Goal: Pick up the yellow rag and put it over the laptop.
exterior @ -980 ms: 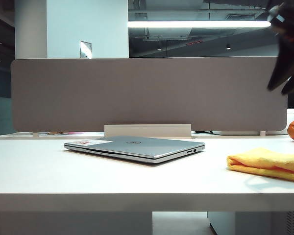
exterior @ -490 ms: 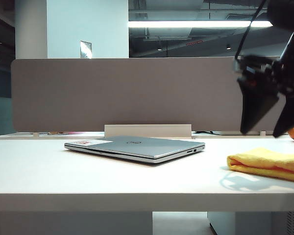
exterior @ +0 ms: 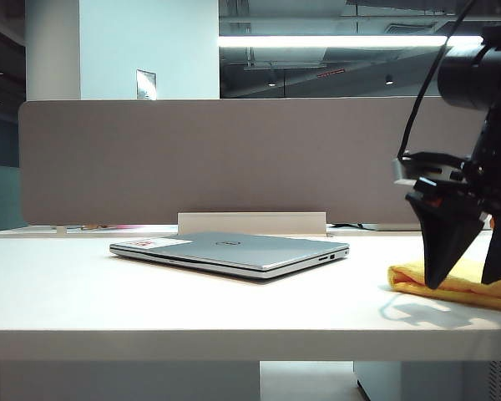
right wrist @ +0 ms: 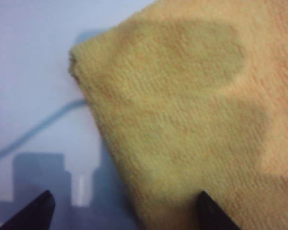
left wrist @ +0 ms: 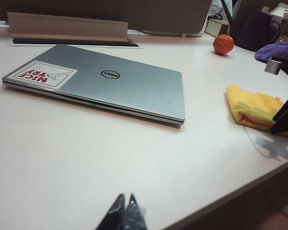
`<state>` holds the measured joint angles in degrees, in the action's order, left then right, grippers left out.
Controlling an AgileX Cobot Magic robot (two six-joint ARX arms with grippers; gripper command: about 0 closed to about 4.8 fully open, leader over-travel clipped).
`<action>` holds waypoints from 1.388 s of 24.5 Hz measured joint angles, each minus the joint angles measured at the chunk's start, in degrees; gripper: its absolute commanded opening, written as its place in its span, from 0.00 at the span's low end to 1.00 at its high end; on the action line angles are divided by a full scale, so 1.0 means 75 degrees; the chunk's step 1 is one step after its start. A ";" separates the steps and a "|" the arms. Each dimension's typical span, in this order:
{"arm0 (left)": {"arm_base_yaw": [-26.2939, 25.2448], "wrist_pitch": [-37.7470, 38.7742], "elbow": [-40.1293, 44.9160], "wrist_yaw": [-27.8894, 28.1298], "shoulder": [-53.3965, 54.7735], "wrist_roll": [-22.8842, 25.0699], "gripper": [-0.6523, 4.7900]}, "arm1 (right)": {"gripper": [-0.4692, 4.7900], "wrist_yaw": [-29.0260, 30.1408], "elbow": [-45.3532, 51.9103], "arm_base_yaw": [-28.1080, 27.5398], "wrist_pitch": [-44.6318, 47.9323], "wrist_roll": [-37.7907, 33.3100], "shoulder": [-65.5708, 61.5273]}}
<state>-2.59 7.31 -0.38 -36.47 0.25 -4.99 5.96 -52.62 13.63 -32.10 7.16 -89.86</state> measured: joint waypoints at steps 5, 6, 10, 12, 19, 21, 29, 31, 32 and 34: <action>0.0003 -0.0003 0.0000 0.0000 -0.0003 0.0000 0.11 | 0.86 -0.0434 -0.0082 0.0017 0.0006 0.0067 -0.0356; 0.0003 0.0000 0.0000 0.0000 -0.0003 0.0003 0.11 | 0.83 -0.0539 -0.0117 0.0032 0.0006 0.0064 -0.0417; 0.0003 -0.0003 0.0000 0.0003 -0.0009 0.0000 0.11 | 0.33 -0.1026 -0.0201 0.0041 0.0017 0.0029 -0.0627; 0.0003 0.0000 0.0000 0.0000 -0.0012 0.0000 0.11 | 0.16 -0.1154 -0.0207 0.0006 0.0256 0.0032 -0.0688; 0.0003 0.0000 0.0000 0.0006 -0.0012 0.0000 0.11 | 0.08 -0.1381 -0.0216 0.0009 0.0376 0.0055 -0.0705; 0.0003 -0.0003 0.0000 0.0085 -0.0012 0.0003 0.11 | 0.08 -0.1367 -0.0353 0.0009 0.0277 0.0055 -0.0740; 0.0003 0.0000 0.0000 0.0128 -0.0012 0.0000 0.11 | 0.08 -0.0842 -0.1638 0.0542 -0.0650 0.0032 -0.0895; 0.0003 0.0000 0.0000 0.0131 -0.0012 0.0000 0.11 | 0.08 -0.0790 -0.2066 0.0740 -0.0577 0.0029 -0.0895; 0.0003 0.0000 0.0000 0.0134 -0.0012 0.0000 0.11 | 0.08 -0.0784 -0.2259 0.0842 -0.0522 0.0029 -0.0895; 0.0003 0.0000 0.0000 0.0134 -0.0012 0.0000 0.11 | 0.08 -0.0784 -0.2553 0.1029 -0.0455 0.0029 -0.0898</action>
<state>-2.57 7.31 -0.38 -35.46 0.16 -4.99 0.08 -71.77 21.34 -35.51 7.38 -96.60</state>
